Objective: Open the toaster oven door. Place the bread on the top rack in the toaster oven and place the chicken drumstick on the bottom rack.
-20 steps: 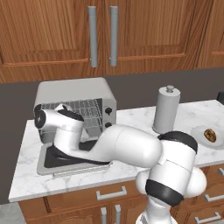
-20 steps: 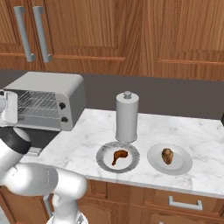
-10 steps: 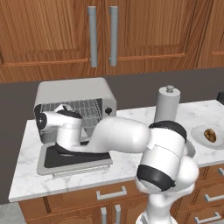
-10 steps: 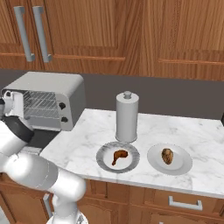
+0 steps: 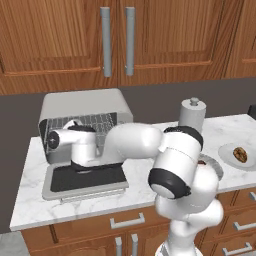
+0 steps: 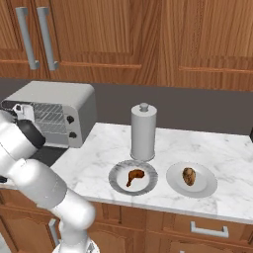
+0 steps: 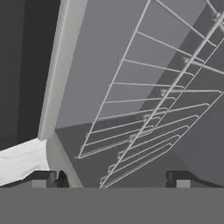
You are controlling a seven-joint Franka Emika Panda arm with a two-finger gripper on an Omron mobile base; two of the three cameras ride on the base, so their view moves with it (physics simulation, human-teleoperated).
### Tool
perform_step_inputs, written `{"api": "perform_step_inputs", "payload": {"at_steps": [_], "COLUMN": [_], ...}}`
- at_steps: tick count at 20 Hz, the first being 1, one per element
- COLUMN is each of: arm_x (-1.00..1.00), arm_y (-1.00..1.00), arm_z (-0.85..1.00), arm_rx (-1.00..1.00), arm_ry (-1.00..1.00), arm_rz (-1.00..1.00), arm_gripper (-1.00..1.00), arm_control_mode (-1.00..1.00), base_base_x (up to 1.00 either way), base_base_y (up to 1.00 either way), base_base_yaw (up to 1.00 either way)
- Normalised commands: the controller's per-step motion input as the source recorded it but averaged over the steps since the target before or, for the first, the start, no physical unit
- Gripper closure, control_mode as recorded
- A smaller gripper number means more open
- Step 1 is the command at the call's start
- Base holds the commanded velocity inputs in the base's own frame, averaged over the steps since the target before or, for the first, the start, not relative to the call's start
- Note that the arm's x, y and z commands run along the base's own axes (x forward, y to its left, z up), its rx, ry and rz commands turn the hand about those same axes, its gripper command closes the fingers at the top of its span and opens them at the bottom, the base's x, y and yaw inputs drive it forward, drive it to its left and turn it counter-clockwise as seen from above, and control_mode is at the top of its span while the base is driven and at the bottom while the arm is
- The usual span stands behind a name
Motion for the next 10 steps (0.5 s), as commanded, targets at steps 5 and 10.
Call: {"api": "perform_step_inputs", "payload": {"at_steps": [5,10], "arm_x": [0.49,0.42], "arm_y": [0.17,0.19], "arm_z": [-0.29,-0.12], "arm_rx": [0.00,0.00], "arm_ry": [0.00,0.00], "arm_rz": [0.00,0.00], "arm_gripper": [-1.00,-1.00], "arm_control_mode": [-1.00,-1.00], "base_base_x": [0.00,0.00], "base_base_y": [0.00,0.00], "base_base_yaw": [0.00,0.00]}}
